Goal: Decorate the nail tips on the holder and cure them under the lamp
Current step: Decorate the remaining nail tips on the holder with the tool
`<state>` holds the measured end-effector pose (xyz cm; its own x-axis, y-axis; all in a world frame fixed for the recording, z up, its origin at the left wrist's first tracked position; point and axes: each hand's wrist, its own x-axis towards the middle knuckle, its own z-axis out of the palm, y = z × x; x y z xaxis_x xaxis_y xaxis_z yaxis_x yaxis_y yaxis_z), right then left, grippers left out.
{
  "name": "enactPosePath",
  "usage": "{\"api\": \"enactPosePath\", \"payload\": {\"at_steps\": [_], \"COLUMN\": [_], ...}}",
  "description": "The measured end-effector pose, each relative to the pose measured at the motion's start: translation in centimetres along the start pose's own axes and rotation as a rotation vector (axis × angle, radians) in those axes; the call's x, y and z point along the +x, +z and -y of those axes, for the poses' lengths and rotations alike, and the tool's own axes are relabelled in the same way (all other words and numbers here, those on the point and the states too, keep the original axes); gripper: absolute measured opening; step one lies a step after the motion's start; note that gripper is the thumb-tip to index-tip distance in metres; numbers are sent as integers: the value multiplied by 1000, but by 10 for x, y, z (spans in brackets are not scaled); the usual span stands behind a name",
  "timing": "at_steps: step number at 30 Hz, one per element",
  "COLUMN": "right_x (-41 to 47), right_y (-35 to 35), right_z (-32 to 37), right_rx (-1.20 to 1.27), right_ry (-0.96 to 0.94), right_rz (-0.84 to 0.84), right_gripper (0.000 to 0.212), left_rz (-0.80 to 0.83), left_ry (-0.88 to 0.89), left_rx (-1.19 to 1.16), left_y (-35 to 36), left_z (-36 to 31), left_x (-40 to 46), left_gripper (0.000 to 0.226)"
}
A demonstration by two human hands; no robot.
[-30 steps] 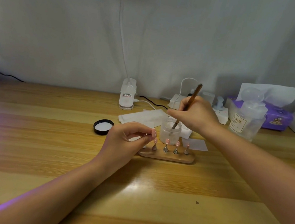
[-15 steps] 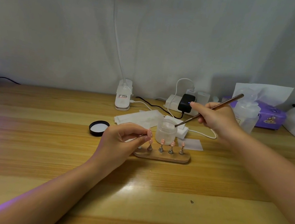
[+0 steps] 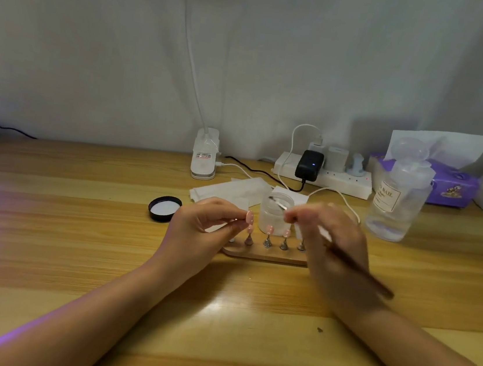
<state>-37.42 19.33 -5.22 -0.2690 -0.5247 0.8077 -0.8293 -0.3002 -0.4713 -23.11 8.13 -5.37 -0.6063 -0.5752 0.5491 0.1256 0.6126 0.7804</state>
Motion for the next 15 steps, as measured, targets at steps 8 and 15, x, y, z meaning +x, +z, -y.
{"api": "enactPosePath", "payload": {"at_steps": [8,15], "right_x": [-8,-10], "right_y": [8,10], "right_z": [3,4], "right_rx": [-91,-22], "right_ry": [-92,-83], "right_rz": [-5,27], "right_gripper": [55,58], "left_rz": [2,4], "left_ry": [-7,-15], "left_rx": [56,61], "left_y": [0,0], "left_z": [2,2], "left_x": [0,0], "left_gripper": [27,28]}}
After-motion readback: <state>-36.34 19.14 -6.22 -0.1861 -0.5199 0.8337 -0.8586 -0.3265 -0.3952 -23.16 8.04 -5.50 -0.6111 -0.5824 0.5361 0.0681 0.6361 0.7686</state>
